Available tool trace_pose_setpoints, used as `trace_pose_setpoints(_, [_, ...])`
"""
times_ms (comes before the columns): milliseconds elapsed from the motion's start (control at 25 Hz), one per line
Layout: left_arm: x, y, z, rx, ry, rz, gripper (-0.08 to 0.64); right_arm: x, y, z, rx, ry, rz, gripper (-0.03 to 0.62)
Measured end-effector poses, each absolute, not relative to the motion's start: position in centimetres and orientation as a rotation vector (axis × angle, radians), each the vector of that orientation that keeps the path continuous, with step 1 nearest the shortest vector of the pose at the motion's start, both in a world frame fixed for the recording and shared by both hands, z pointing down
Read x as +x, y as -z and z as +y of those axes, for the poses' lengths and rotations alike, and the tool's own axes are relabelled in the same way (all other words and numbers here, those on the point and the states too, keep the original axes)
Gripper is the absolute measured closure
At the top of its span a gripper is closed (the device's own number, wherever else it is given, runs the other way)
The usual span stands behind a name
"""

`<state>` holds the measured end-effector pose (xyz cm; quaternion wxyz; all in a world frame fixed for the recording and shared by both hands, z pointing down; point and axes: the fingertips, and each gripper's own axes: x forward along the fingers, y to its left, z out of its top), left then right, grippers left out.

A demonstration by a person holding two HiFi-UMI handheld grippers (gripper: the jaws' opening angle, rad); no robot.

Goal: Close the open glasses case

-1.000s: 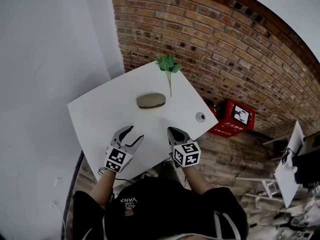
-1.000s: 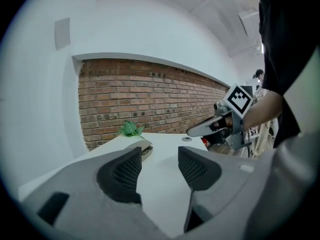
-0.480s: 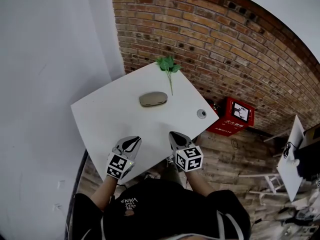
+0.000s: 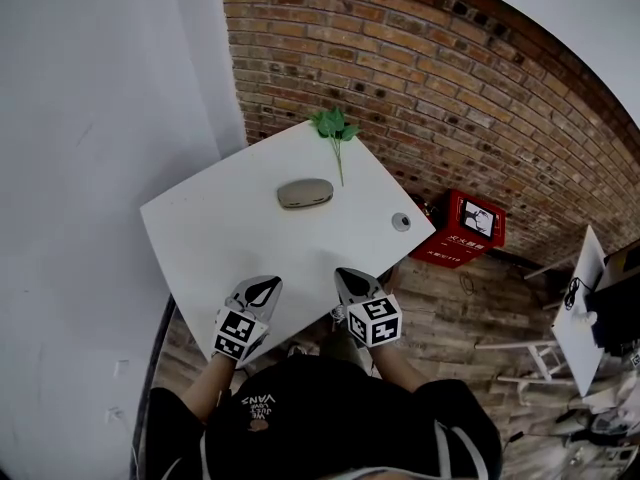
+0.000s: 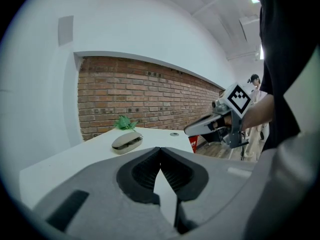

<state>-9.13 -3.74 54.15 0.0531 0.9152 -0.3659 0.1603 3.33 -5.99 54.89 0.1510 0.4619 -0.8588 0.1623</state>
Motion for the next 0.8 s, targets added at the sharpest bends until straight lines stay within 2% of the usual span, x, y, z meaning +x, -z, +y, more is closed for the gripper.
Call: trace_pose_setpoints(800, [-8.54,-54.06,-4.16,2.789,-0.480,-1.132,0.554,3.88,-54.54,-6.51,1.379,-0.459,-2.467,0.594])
